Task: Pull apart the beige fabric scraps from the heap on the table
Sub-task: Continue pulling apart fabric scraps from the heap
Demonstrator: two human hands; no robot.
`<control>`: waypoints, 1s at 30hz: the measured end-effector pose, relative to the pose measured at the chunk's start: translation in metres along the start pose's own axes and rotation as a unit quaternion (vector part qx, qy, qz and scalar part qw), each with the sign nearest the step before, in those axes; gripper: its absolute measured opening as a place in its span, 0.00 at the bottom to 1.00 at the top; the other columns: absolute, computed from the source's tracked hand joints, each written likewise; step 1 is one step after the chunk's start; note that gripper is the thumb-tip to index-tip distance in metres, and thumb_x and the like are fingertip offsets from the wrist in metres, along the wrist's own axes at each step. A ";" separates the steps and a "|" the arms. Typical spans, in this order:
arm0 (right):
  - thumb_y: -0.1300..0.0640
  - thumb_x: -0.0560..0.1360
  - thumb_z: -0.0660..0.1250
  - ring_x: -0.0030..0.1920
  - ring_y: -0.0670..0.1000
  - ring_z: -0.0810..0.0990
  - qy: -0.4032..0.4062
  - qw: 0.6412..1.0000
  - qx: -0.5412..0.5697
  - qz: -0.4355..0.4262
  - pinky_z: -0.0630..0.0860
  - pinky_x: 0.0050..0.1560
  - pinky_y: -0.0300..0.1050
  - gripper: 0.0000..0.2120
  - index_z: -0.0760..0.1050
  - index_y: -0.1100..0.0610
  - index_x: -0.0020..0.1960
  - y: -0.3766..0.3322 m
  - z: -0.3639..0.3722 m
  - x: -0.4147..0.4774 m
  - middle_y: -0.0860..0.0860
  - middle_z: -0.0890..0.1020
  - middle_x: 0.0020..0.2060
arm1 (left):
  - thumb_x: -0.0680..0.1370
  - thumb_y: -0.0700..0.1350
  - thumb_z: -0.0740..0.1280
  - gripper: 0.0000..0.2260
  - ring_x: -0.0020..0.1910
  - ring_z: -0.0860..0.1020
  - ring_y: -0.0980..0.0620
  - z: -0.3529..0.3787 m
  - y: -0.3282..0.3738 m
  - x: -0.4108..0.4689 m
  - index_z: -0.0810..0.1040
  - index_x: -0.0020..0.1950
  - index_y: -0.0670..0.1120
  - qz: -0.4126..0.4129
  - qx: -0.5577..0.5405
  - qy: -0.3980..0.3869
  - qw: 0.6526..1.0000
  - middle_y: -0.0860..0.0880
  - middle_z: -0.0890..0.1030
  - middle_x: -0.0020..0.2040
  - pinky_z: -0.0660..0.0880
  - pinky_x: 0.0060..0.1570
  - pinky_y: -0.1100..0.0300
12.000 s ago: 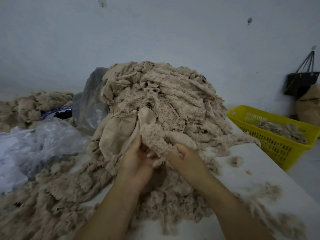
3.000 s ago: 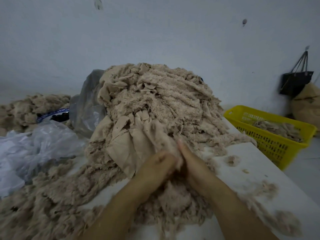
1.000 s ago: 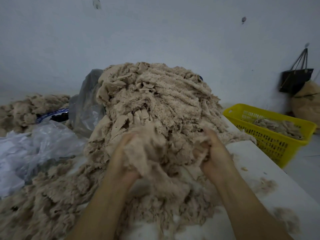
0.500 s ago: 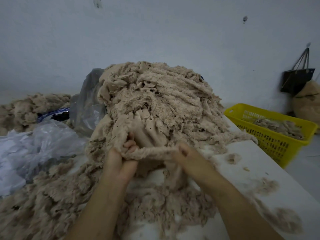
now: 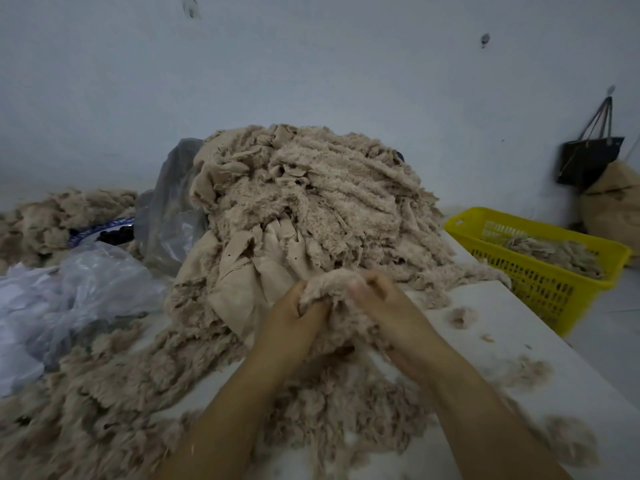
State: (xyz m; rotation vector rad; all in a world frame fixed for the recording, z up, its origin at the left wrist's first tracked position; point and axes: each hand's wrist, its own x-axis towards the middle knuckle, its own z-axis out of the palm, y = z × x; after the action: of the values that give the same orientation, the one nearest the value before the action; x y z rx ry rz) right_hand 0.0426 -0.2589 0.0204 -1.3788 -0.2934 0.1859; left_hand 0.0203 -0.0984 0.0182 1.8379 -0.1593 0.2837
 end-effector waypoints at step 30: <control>0.29 0.69 0.68 0.52 0.47 0.84 0.009 0.996 -0.054 0.075 0.81 0.50 0.46 0.29 0.82 0.51 0.58 0.023 0.017 0.008 0.50 0.86 0.51 | 0.78 0.44 0.68 0.14 0.54 0.84 0.48 -0.003 -0.007 0.004 0.80 0.61 0.41 -0.109 -0.300 -0.059 0.946 0.43 0.85 0.55 0.80 0.47 0.61</control>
State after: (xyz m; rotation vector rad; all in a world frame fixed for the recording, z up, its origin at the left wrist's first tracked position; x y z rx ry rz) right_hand 0.0461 -0.2359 0.0014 -1.5090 -0.1884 0.2852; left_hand 0.0253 -0.0938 0.0132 1.2485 -0.1071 -0.0356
